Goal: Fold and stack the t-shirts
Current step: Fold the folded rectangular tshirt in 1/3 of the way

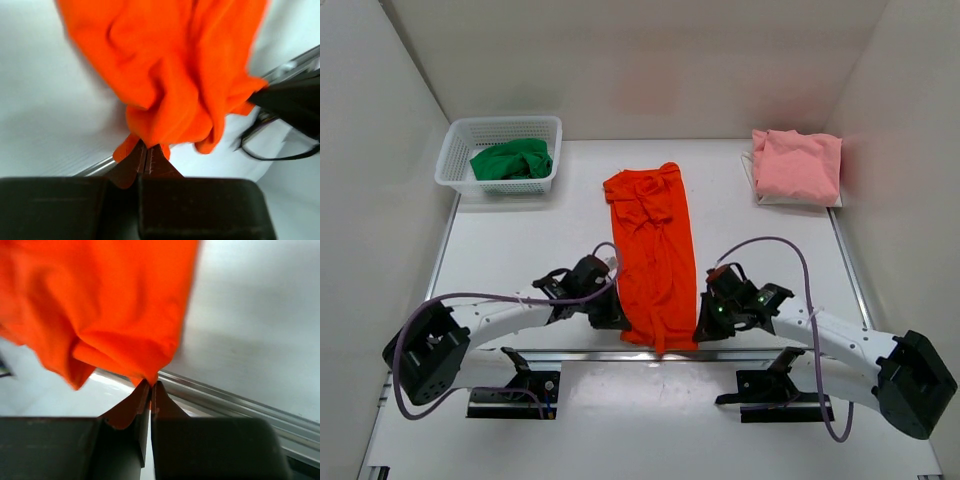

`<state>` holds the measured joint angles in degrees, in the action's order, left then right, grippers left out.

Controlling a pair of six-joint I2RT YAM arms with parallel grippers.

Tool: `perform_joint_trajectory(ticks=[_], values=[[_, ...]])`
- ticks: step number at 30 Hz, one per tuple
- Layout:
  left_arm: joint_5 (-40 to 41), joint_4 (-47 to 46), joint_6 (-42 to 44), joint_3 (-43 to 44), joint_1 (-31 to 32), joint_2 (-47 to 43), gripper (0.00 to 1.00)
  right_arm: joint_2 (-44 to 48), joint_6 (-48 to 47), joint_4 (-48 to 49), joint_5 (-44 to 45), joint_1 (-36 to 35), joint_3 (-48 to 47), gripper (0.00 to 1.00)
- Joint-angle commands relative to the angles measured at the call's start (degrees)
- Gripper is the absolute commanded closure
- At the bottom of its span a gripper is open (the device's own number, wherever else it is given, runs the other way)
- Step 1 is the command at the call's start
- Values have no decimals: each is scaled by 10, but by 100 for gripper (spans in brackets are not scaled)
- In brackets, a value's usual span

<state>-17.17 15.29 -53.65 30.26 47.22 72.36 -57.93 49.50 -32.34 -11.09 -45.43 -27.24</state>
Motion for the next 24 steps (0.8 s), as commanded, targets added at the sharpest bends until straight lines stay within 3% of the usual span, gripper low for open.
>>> perform_joint_trajectory(ticks=[1, 11, 24], values=[[-12, 41, 42, 53, -50, -17, 100, -24, -69, -11, -32, 45, -76, 100], [-72, 72, 122, 206, -173, 108, 100, -199, -214, -35, -104, 204, -265, 100], [-114, 46, 149, 341, -264, 287, 99, -433, -289, -63, -88, 257, -511, 100]])
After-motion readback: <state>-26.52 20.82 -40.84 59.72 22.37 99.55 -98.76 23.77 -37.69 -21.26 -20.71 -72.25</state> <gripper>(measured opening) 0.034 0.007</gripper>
